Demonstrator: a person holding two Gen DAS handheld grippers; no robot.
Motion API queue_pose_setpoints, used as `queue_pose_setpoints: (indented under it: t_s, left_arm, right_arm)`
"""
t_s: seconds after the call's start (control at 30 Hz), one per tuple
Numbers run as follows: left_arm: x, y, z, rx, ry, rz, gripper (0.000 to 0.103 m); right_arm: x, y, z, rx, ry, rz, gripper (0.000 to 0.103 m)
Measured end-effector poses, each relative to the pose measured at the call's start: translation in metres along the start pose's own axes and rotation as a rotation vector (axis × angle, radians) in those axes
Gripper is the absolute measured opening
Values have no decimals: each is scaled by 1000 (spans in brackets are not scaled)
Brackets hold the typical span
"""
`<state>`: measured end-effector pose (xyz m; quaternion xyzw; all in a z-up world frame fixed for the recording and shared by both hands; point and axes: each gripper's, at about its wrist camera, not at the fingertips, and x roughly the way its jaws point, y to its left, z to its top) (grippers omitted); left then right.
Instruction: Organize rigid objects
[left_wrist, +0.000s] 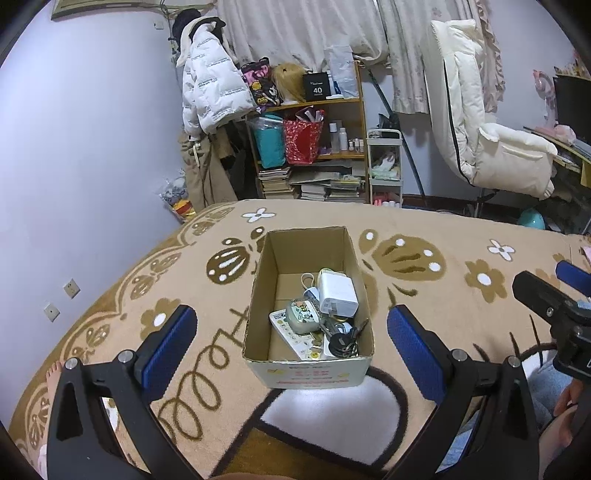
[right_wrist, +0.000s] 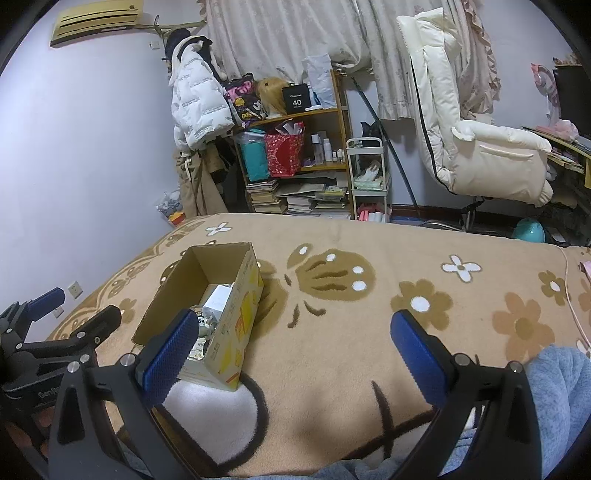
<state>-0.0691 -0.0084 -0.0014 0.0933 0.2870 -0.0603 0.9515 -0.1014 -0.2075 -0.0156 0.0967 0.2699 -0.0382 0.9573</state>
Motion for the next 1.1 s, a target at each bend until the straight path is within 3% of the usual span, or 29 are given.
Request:
queue_pose_setpoints:
  t_s: [0.37,1.1]
  left_arm:
    - [-3,3,3,-22,-7,-26,102]
    - [-2,11,3,-30,-1,8,102]
  right_arm:
    - [1,0,-1,-2,0,-6,103]
    - [1,2,-2,2,5,-2,103]
